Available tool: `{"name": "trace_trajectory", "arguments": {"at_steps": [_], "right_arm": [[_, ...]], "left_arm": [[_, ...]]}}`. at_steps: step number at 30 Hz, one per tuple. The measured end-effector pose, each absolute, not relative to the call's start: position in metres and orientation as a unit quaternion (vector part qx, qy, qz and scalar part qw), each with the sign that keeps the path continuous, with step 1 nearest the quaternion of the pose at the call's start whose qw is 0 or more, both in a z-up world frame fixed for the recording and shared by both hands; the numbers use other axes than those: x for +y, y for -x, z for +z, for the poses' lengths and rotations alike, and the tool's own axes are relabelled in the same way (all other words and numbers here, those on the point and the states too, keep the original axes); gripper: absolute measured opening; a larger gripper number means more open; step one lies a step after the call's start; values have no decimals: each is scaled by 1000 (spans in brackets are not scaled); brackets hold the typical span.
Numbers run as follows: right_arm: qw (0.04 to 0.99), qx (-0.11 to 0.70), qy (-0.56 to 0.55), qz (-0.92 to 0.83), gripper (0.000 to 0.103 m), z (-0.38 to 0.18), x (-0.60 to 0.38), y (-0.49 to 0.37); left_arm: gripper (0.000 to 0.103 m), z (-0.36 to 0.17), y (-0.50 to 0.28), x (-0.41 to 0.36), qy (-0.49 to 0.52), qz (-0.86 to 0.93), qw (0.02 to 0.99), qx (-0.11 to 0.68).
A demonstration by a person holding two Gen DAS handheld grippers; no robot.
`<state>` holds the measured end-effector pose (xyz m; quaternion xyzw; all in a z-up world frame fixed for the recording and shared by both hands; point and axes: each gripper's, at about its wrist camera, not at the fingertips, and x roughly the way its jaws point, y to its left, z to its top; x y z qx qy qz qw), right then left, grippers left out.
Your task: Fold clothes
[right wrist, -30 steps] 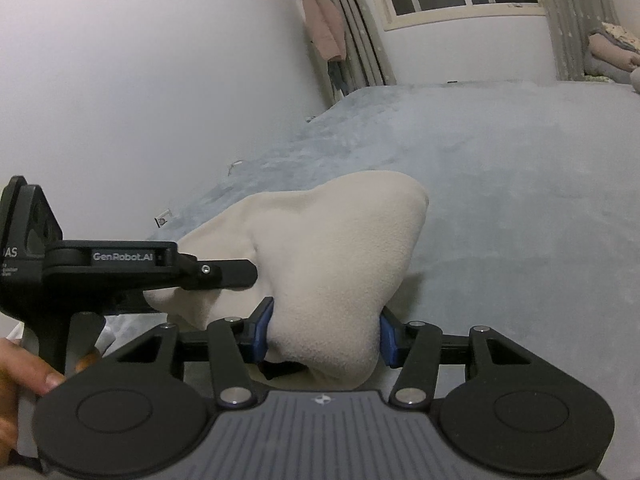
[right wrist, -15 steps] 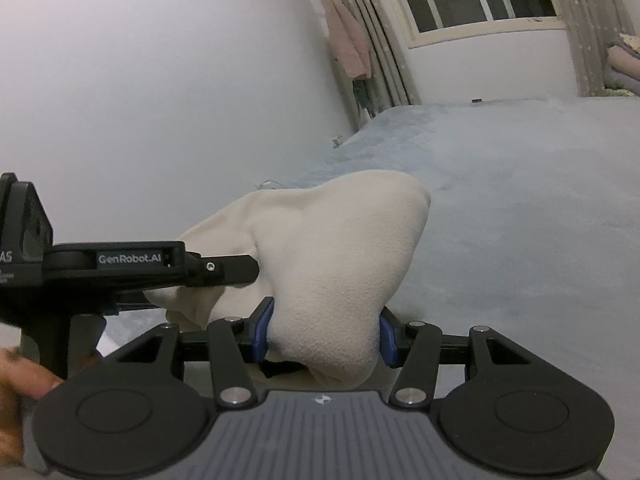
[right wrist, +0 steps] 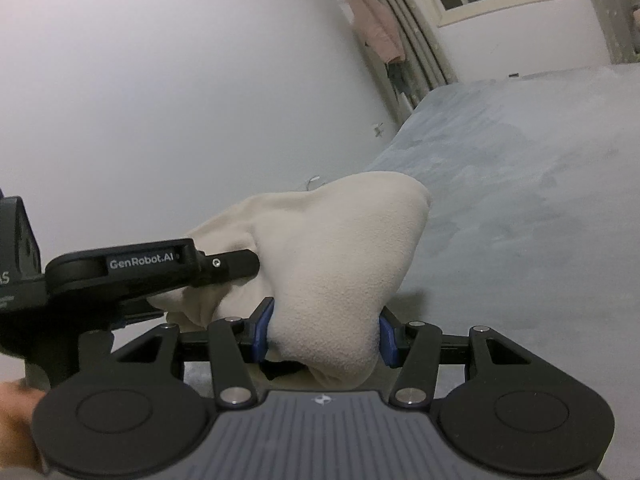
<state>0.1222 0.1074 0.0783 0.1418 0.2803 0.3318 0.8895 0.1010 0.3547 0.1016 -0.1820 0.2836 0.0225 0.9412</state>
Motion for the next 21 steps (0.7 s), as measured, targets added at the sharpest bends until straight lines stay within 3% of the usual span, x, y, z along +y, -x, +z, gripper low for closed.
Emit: {"name": "trace_trajectory", "arguments": {"at_steps": [13, 18, 21], "right_arm": [[886, 322, -152, 296, 54, 42, 141, -125], [873, 350, -142, 308, 62, 47, 130, -136], [890, 321, -110, 303, 63, 61, 125, -120]], "left_arm": [[39, 68, -124, 394, 232, 68, 919, 313], [69, 83, -110, 384, 185, 83, 934, 295], [72, 91, -102, 368, 156, 78, 941, 289]]}}
